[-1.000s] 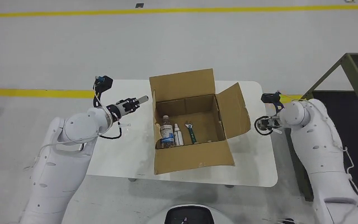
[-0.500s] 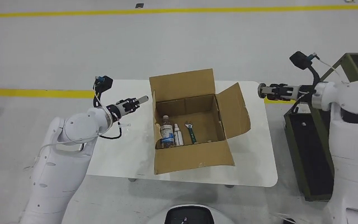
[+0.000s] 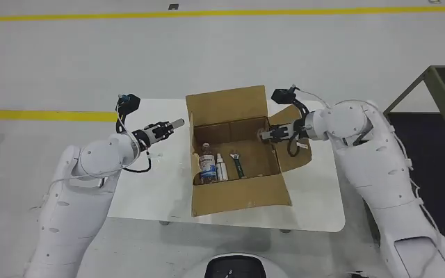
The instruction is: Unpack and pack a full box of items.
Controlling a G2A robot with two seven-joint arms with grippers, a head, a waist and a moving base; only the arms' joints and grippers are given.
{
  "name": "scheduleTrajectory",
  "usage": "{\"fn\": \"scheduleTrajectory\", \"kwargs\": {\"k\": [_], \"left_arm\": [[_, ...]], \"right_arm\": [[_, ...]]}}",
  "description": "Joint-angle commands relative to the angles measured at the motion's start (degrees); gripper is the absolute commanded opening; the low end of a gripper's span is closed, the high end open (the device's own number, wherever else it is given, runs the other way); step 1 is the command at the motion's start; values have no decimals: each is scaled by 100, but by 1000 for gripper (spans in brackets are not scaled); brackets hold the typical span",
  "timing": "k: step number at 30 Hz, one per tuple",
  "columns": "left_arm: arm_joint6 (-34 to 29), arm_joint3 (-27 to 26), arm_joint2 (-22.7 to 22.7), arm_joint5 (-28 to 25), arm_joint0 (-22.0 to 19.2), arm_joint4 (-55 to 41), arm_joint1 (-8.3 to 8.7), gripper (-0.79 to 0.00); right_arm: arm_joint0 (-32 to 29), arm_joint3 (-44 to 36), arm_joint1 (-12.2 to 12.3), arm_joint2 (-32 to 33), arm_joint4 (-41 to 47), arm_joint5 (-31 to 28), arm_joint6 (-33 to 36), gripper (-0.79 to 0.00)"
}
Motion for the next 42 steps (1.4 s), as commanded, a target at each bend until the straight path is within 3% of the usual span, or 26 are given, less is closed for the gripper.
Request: {"fn": "scheduleTrajectory", "kwargs": {"k": [1, 18, 21, 29, 35, 42], "left_arm": [[0, 0, 0, 0, 0, 0, 0, 0], [0, 0, 0, 0, 0, 0, 0, 0], [0, 0, 0, 0, 0, 0, 0, 0], [0, 0, 0, 0, 0, 0, 0, 0], [0, 0, 0, 0, 0, 0, 0, 0], [0, 0, 0, 0, 0, 0, 0, 0]], "right_arm": [[128, 215, -90, -419, -288, 102, -244, -785], [123, 107, -127, -663, -630, 42, -462, -785], [238, 114, -241, -1072, -918, 293, -579, -785], [935, 1287, -1073, -2947, -1611, 1357, -487, -785], [1078, 2588, -1665, -3456, -1363, 1775, -860, -785], [1182, 3665, -2110, -3579, -1132, 1941, -1258, -785]]}}
